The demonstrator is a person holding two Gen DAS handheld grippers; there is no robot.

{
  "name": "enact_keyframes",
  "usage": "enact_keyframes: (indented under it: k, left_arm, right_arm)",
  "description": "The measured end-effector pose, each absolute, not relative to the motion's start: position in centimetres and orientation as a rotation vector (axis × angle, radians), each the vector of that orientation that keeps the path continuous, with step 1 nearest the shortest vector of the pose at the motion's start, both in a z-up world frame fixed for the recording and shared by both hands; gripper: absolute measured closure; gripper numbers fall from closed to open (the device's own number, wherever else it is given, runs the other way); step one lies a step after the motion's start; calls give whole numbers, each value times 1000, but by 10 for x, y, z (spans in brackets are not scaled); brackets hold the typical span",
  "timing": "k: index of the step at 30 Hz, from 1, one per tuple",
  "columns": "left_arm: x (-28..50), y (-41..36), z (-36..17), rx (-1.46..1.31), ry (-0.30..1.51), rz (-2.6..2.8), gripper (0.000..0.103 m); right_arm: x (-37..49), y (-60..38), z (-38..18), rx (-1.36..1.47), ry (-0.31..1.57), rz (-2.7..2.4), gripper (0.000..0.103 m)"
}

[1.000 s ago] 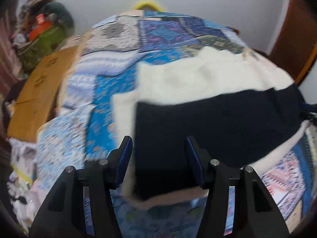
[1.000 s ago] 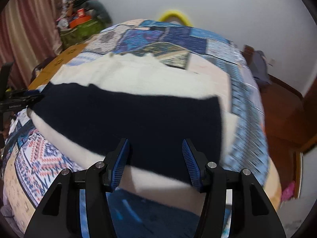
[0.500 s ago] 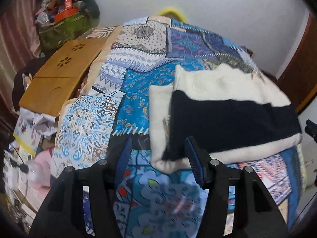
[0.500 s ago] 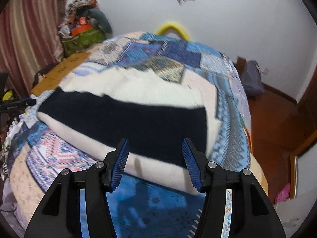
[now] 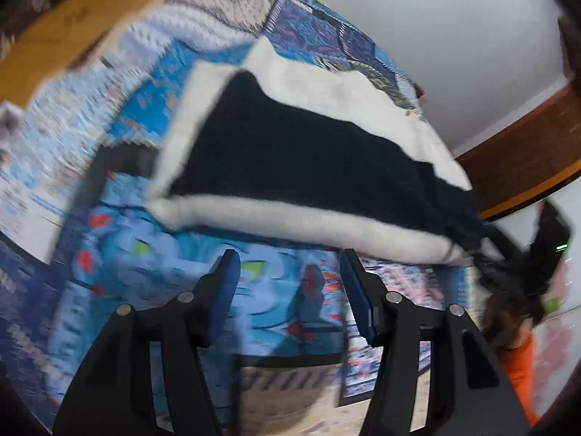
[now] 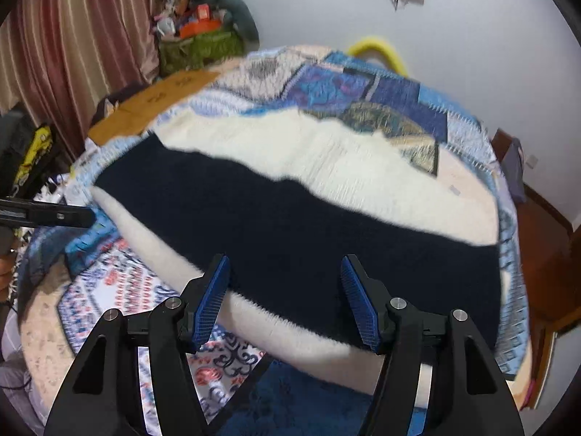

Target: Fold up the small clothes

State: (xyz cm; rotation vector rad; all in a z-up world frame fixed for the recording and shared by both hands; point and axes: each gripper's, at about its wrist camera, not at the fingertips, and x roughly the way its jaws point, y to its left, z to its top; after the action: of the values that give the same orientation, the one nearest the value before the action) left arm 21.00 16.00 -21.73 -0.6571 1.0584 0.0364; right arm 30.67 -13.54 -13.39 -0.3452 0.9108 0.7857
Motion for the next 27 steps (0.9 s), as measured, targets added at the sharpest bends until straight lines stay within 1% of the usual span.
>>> enact_keyframes:
  k: [3, 4, 10, 15, 16, 18, 19, 20, 22, 27]
  left_arm:
    - [219, 160, -228, -758, 1058, -10, 47]
    - [221, 162, -232, -786, 1049, -11, 46]
    - [243, 195, -250, -977, 968, 26, 45]
    - [264, 218, -256, -1005, 940, 133, 45]
    - [268, 221, -256, -1010, 937, 144, 46]
    - [274, 222, -253, -974, 934, 175, 54]
    - [276, 223, -252, -955, 935, 184, 60]
    - [277, 223, -249, -937, 932, 189, 68]
    - [279, 225, -243, -909, 921, 188, 74]
    - [261, 227, -198, -773, 852, 205, 77]
  right_arm:
    - [309, -132, -150, -355, 956, 787, 43]
    - [308, -133, -153, -358, 958, 791, 42]
    - [308, -135, -155, -338, 973, 815, 39]
    - [308, -138, -155, -307, 981, 827, 39]
    - [308, -138, -154, -301, 984, 828, 39]
    - [307, -138, -152, -291, 989, 831, 39]
    - [306, -139, -149, -284, 991, 834, 40]
    - [306, -141, -147, -282, 992, 834, 40]
    - [303, -146, -140, -276, 987, 834, 40]
    - [297, -173, -121, -250, 953, 800, 40]
